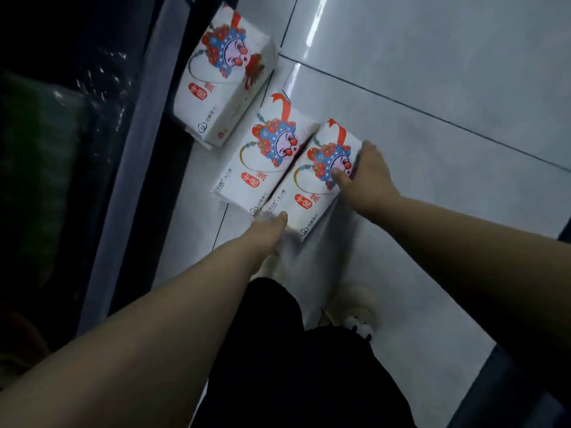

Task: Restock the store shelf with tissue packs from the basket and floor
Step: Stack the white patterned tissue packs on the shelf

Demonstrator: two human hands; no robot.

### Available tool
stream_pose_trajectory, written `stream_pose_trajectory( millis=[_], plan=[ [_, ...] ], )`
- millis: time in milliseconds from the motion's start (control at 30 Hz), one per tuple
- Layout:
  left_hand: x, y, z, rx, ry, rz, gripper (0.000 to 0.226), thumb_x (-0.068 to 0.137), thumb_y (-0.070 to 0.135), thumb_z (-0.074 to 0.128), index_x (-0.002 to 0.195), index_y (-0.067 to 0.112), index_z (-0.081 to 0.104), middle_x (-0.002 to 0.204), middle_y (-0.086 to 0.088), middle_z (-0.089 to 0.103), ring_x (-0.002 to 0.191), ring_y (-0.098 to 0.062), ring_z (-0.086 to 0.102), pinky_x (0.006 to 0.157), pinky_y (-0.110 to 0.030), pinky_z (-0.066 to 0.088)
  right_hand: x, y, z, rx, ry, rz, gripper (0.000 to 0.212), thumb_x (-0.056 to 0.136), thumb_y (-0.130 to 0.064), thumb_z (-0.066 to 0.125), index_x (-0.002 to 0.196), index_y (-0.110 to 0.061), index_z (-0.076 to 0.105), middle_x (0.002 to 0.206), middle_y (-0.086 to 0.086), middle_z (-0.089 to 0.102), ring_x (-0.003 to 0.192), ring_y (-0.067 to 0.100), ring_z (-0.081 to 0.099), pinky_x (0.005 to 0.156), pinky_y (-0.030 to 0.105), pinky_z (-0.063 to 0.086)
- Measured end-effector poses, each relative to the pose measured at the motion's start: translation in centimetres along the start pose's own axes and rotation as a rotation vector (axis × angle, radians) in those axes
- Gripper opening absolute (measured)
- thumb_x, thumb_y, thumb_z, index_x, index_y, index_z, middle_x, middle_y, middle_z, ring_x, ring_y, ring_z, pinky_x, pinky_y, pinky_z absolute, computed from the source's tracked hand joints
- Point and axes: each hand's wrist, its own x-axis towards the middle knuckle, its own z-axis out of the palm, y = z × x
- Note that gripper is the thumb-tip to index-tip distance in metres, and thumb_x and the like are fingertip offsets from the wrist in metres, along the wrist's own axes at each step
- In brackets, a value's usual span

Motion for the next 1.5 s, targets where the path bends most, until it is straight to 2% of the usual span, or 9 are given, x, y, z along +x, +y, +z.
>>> stream_pose_trajectory(
  millis=[167,333,500,600,733,867,1000,1233,1500],
  plan=[
    [4.9,-1.6,1.3,-0.448,-0.087,-0.029,0.033,0.087,0.044,0.067,0.107,0.018,0.061,0.117,-0.003,0.068,0.108,-0.023,0.061,0.104,-0.044,0.044,3.6,2.7,1.7,0.247,0.019,0.03,0.069,0.085,-0.042,0.07,0.136,-0.015,0.033,0.139,0.008,0.047,0.121,0.024,0.055,0.099,0.045,0.05],
    [6.0,-2.7,1.5,-0.574,-0.152,0.027,0.131,0.028,0.061,0.092,0.141,0.022,0.041,0.123,-0.004,0.067,0.106,-0.027,0.068,0.098,-0.048,0.049,1.9,5.9,-0.4,0.349,0.013,0.201,0.062,0.084,-0.062,0.059,0.116,-0.011,0.045,0.117,0.007,0.058,0.1,0.021,0.059,0.083,0.035,0.051],
    [-3.8,-0.3,0.5,-0.493,-0.184,0.032,0.101,0.048,0.063,0.078,0.137,0.028,0.044,0.115,0.0,0.071,0.093,-0.016,0.07,0.051,-0.023,0.054,-5.7,6.5,-4.3,0.636,-0.069,0.298,0.082,0.073,-0.068,0.067,0.124,-0.006,0.051,0.113,0.01,0.067,0.096,0.023,0.068,0.067,0.028,0.051],
    [-10.1,0.9,-1.2,-0.411,-0.139,0.058,0.106,0.041,0.068,0.075,0.136,0.029,0.047,0.112,0.004,0.072,0.096,-0.017,0.071,0.064,-0.027,0.051,-10.6,4.7,-8.2,0.751,-0.152,0.325,0.109,0.049,-0.075,0.076,0.131,-0.009,0.05,0.113,0.008,0.07,0.095,0.024,0.071,0.086,0.041,0.057],
    [-19.7,3.3,-4.1,-0.42,-0.16,0.164,0.099,0.051,0.06,0.077,0.137,0.022,0.045,0.115,-0.002,0.071,0.098,-0.019,0.071,0.058,-0.026,0.054,-17.7,0.8,-14.5,0.768,-0.295,0.212,0.051,0.087,-0.055,0.059,0.12,-0.016,0.064,0.107,0.003,0.074,0.099,0.024,0.07,0.097,0.043,0.051],
    [-30.1,5.6,-6.5,-0.388,-0.134,0.299,0.101,0.052,0.061,0.079,0.136,0.015,0.046,0.122,-0.008,0.067,0.103,-0.022,0.069,0.078,-0.036,0.055,-25.2,-3.2,-21.9,0.778,-0.268,0.093,0.042,0.092,-0.055,0.051,0.114,-0.021,0.064,0.107,0.0,0.074,0.099,0.022,0.07,0.1,0.043,0.049],
    [-41.8,7.7,-7.6,-0.4,-0.133,0.442,0.099,0.054,0.058,0.078,0.136,0.013,0.046,0.12,-0.009,0.068,0.102,-0.022,0.069,0.077,-0.033,0.052,-32.9,-6.5,-29.5,0.869,-0.208,0.028,0.08,0.069,-0.07,0.065,0.131,-0.021,0.05,0.112,0.0,0.072,0.101,0.023,0.07,0.101,0.046,0.048],
    [-59.7,9.7,-7.1,-0.378,-0.121,0.694,0.074,0.066,0.045,0.067,0.127,0.014,0.039,0.075,0.013,0.073,0.073,-0.006,0.071,0.074,-0.031,0.053,-45.3,-9.5,-40.6,1.043,-0.053,-0.088,0.076,0.067,-0.055,0.07,0.131,-0.018,0.047,0.109,0.003,0.073,0.094,0.022,0.071,0.078,0.035,0.053],
    [-73.5,13.6,-5.8,-0.241,-0.241,0.925,0.068,0.079,0.037,0.071,0.133,0.017,0.037,0.107,-0.004,0.069,0.086,-0.015,0.072,0.078,-0.033,0.055,-57.3,-11.2,-48.7,1.255,0.208,-0.266,0.088,0.062,-0.056,0.073,0.136,-0.017,0.046,0.119,0.006,0.069,0.108,0.025,0.068,0.101,0.05,0.047]
  ],
)
